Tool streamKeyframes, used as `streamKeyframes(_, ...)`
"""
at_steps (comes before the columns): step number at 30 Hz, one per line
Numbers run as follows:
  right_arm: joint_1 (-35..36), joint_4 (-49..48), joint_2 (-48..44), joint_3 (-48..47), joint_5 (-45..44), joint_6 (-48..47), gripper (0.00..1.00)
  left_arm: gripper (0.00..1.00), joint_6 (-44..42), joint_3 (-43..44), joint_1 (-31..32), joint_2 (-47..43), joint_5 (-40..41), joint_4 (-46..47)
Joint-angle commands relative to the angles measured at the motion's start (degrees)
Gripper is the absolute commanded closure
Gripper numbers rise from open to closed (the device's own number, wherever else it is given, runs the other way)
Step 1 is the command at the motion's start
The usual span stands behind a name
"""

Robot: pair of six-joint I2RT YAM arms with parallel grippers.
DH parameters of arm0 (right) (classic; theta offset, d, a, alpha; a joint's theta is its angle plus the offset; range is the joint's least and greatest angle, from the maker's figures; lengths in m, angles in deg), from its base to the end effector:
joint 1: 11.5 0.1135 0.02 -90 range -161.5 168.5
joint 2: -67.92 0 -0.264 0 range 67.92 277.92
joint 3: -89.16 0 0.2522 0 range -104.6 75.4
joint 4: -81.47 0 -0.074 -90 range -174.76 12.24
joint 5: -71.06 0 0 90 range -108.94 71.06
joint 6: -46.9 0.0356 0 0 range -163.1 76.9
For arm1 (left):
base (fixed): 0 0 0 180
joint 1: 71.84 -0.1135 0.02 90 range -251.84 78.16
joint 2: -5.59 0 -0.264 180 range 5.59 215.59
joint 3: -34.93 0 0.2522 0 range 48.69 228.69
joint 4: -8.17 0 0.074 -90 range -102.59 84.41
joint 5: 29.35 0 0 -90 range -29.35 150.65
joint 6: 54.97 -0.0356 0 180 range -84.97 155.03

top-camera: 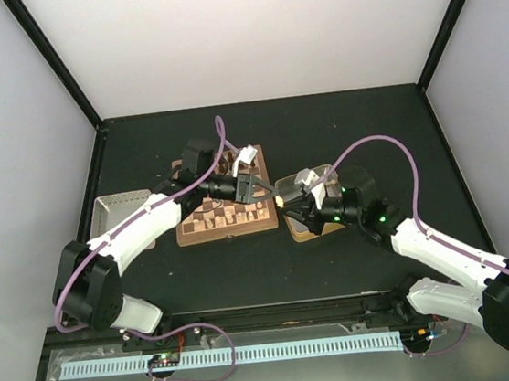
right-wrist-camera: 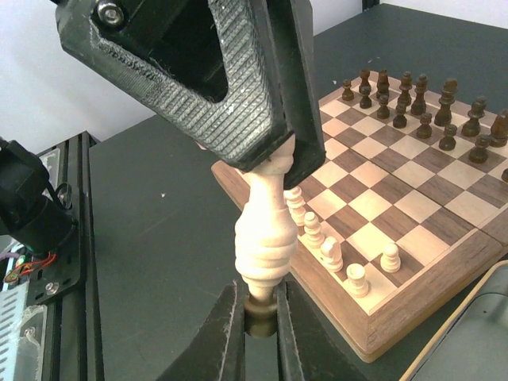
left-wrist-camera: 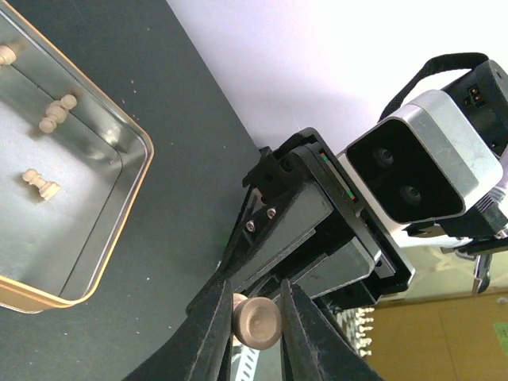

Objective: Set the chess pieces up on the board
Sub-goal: Place the chess piece on the chessboard.

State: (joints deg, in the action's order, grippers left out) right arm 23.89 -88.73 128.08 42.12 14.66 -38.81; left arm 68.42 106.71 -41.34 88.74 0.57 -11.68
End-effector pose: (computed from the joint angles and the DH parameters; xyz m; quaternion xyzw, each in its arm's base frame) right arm 0.1759 0.1491 0.2449 -0.3678 0.7259 0.4061 0.4158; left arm 0.2551 -0.1861 0.2783 0.2266 0.7602 -0.5949 0.1297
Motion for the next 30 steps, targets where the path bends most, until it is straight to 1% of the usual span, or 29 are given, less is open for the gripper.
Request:
streamKeyframes(1, 0.4, -0.3, 0.5, -2.1, -0.1, -0.9, 0.93, 0.84, -1.3, 1.4, 0.4, 0.8, -1.7, -0.5)
streamKeyframes(6, 0.4, -0.2, 0.6, -2.2, -0.5, -0.8, 0.93, 0.86, -2.5, 1.4, 0.4, 1.1, -1.5, -1.5)
streamKeyframes(10, 0.4, 0.0, 0.4, -2.2, -1.6, -0.7, 0.93, 0.94, -3.5, 1.3, 0.5, 0.8, -1.3, -2.2)
streamKeyframes(12, 0.5, 0.0, 0.1, -2.1, -3.3, -0.5, 0.94, 0.98, -4.2, 1.3, 0.4, 0.5, 0.1, -3.0)
streamKeyframes(14, 0.4, 0.1, -0.2, -1.8, -6.2, -0.3, 0.94, 0.98, -5.0, 1.4, 0.4, -0.2, 3.3, -4.5)
streamKeyframes(17, 0.4, 0.1, -0.6, -1.1, -12.9, 0.8, 0.93, 0.98, -6.5, 1.5, -0.2, -2.2, 12.9, -8.7)
streamKeyframes(21, 0.5, 1.2, -1.1, -0.6, -25.3, 2.5, 0.92, 0.98, -6.7, -0.2, -1.4, -7.2, 30.8, -13.6)
streamKeyframes(24, 0.5, 2.3, -1.7, -0.7, -31.9, 3.8, 0.92, 0.98, -5.6, -2.0, -1.8, -12.5, 44.2, -17.2)
streamKeyframes(26, 0.4, 2.6, -2.0, -0.7, -33.8, 4.1, 0.92, 0.98, -4.4, -3.9, -1.9, -15.7, 53.9, -19.5)
streamKeyframes(28, 0.4, 2.3, -2.4, -0.5, -33.6, 4.2, 0.92, 0.98, -2.9, -6.7, -2.0, -18.8, 62.3, -21.4)
streamKeyframes(29, 0.4, 2.1, -2.6, -0.4, -33.2, 4.2, 0.92, 0.99, -2.1, -8.3, -2.0, -20.5, 67.8, -22.1)
streamKeyframes(30, 0.5, 1.9, -2.7, -0.3, -32.8, 4.3, 0.92, 0.99, -1.2, -10.2, -2.1, -22.1, 70.2, -22.5)
